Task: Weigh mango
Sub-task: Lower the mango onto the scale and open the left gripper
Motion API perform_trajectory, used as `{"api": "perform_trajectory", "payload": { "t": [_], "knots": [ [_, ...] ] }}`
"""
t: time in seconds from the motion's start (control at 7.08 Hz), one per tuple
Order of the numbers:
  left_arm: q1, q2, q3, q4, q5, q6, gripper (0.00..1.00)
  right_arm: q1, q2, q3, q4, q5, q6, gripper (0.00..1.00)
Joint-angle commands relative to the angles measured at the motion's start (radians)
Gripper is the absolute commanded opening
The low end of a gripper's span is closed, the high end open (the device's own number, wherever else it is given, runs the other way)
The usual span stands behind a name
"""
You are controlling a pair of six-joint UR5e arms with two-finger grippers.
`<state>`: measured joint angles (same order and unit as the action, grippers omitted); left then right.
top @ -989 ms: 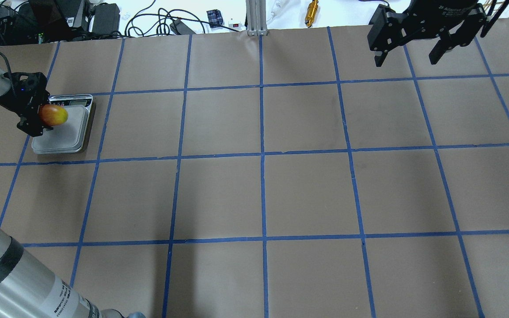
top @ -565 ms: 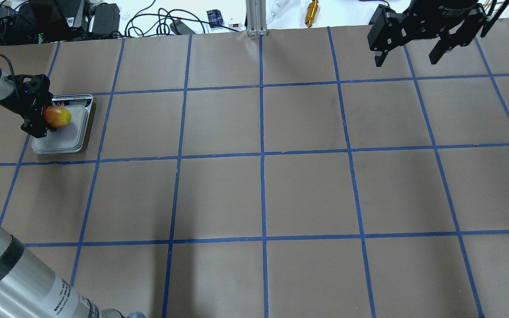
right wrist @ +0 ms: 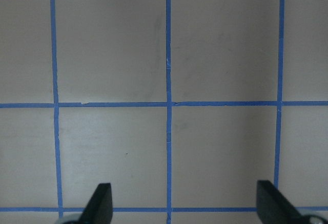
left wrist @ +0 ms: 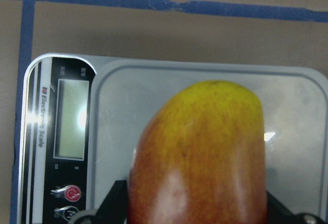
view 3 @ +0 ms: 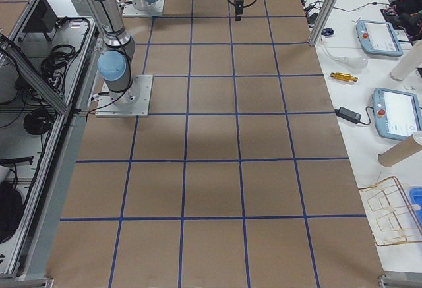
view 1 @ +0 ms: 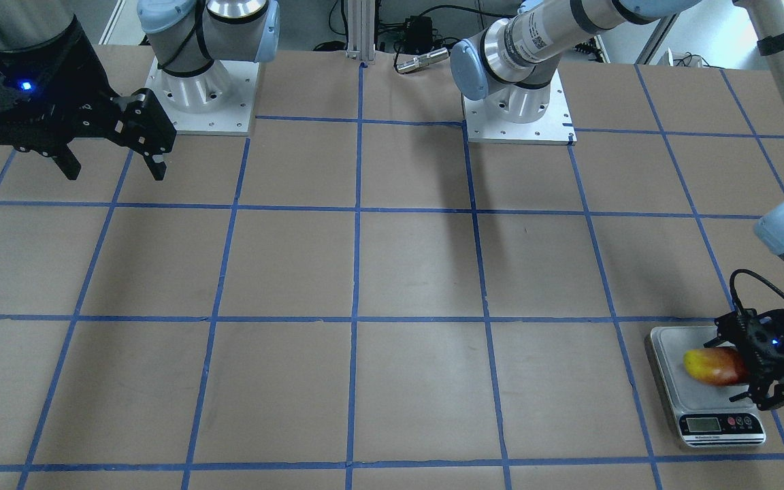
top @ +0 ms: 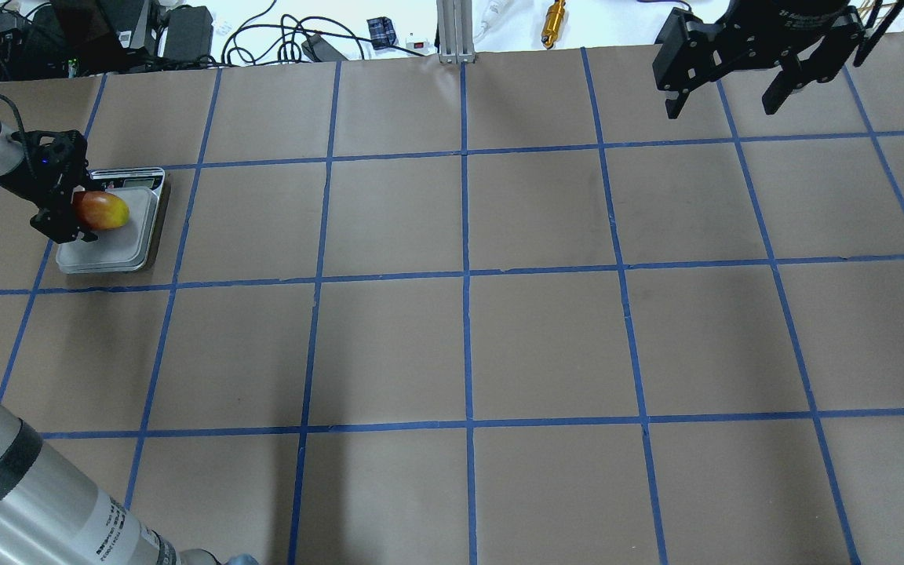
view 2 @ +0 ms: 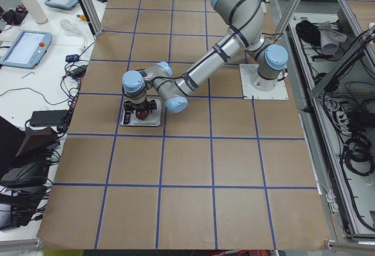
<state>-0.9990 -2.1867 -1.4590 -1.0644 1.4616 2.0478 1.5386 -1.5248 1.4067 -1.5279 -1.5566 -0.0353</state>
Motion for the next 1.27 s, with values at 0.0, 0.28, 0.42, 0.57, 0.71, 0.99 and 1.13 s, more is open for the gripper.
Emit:
{"api": "perform_trajectory", "payload": {
  "t": [0.0,0.28,0.42,0.57,0.71,0.99,1.13],
  "knots": [
    [0.003,0.115,0.025,-0.14,0.008,-0.008,1.0,0.0,0.0,0.0,0.0,0.0,0.0,1.0],
    [0.014,0.258,0.025,-0.343,0.013,-0.11,1.0,0.0,-0.002,0.0,0.0,0.0,0.0,1.0],
    [0.017,0.327,0.023,-0.447,0.02,-0.164,1.0,0.0,-0.002,0.0,0.0,0.001,0.0,1.0],
    [0.019,0.405,0.02,-0.548,0.11,-0.185,1.0,0.0,0.0,0.0,0.0,0.0,0.0,1.0],
    [0.019,0.482,0.022,-0.643,0.132,-0.224,1.0,0.0,-0.002,0.0,0.0,0.001,0.0,1.0],
    [0.014,0.582,0.0,-0.753,0.131,-0.358,1.0,0.0,0.0,0.0,0.0,0.0,0.0,1.0],
    [0.008,0.611,-0.017,-0.755,0.119,-0.537,1.0,-0.001,-0.002,0.0,0.0,0.0,0.0,1.0]
  ]
}}
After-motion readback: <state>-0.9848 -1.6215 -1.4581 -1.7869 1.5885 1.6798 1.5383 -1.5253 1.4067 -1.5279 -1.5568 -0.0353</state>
